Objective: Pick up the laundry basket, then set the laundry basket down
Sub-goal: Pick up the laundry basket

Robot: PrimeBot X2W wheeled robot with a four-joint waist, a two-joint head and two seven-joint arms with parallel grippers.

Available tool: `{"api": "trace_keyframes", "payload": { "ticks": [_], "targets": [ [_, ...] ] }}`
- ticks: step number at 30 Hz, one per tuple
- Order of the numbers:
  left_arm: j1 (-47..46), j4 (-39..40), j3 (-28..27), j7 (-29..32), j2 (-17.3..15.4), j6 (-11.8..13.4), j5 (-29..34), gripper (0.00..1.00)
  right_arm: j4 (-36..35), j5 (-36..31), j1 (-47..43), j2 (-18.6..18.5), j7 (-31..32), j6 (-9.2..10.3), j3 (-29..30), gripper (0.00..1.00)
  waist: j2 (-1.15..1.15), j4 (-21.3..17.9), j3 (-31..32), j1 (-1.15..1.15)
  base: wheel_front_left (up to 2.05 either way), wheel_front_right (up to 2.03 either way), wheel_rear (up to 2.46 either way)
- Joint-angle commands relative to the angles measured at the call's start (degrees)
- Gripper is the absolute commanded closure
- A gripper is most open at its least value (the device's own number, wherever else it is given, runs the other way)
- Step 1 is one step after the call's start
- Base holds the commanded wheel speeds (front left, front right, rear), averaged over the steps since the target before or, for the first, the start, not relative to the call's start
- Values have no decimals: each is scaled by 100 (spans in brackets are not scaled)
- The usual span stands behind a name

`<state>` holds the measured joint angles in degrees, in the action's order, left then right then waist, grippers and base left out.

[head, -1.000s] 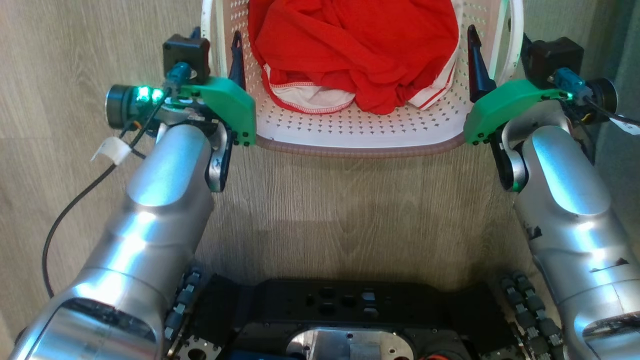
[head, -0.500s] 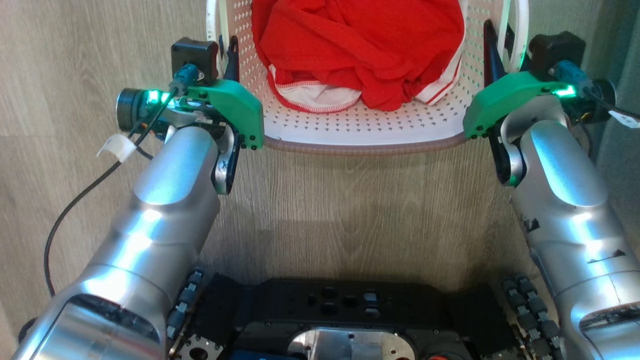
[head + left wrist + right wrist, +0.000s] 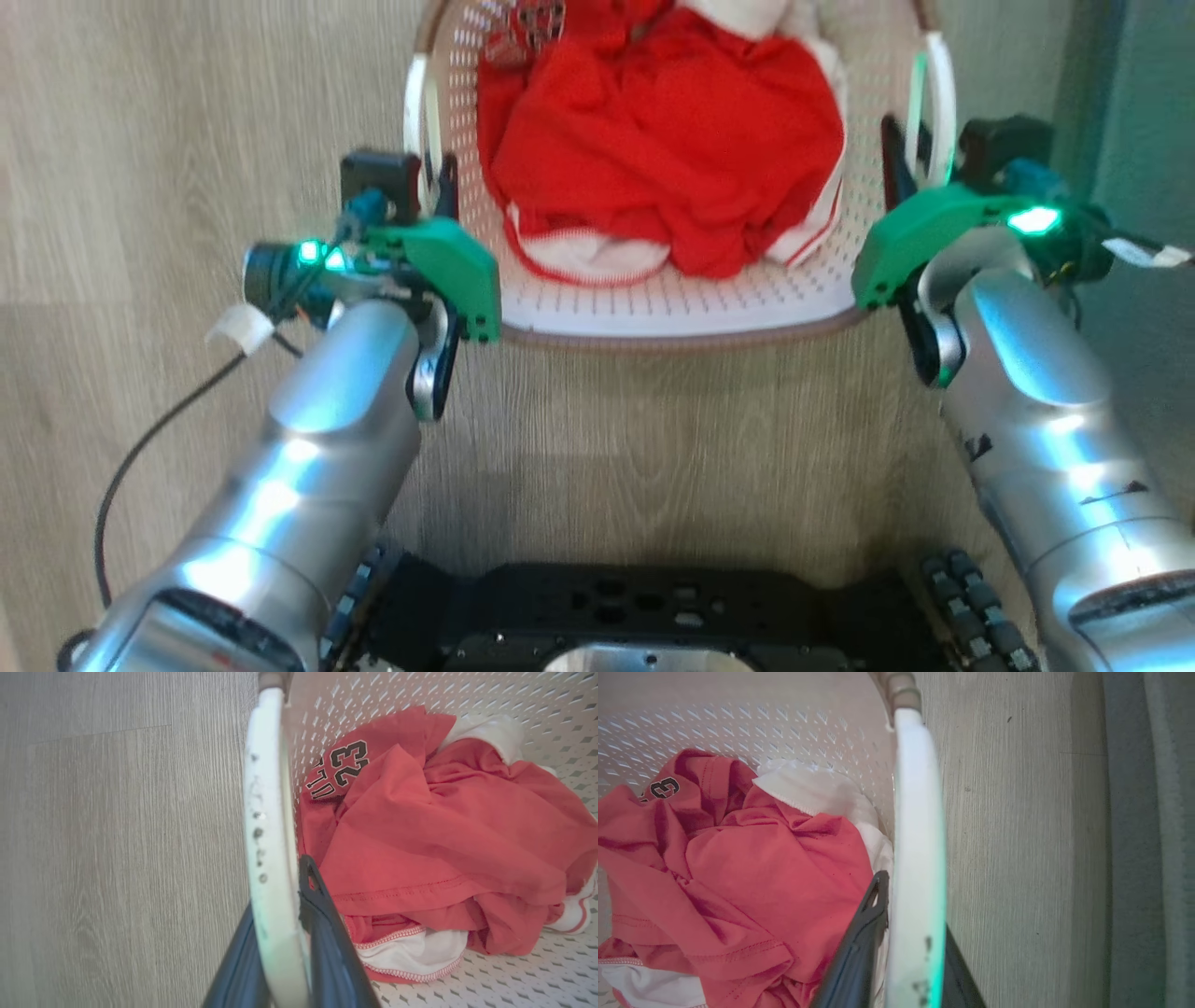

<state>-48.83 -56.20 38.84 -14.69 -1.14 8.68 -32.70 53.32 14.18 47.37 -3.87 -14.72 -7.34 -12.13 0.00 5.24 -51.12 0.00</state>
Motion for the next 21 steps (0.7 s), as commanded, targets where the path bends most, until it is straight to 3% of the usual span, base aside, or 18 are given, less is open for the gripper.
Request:
{"api": "trace_keyframes", "payload": {
  "ticks": [1, 13, 21],
  "targets": [
    [211, 5, -32, -30, -174, 82, -22, 100, -28, -2, -341, 90, -28, -14, -129, 100, 0, -33, 235, 0, 0, 0, 0],
    [886, -615, 559, -9, -174, -132, -802, 100, 1130, 664, -591, 98, 54, -14, -960, 100, 0, -100, 1515, 0, 0, 0, 0],
    [1313, -910, 992, 310, -174, -223, -1300, 100, 1477, 1305, -904, 99, 444, -14, -1538, 100, 0, -131, 2335, 0, 0, 0, 0]
  ]
}}
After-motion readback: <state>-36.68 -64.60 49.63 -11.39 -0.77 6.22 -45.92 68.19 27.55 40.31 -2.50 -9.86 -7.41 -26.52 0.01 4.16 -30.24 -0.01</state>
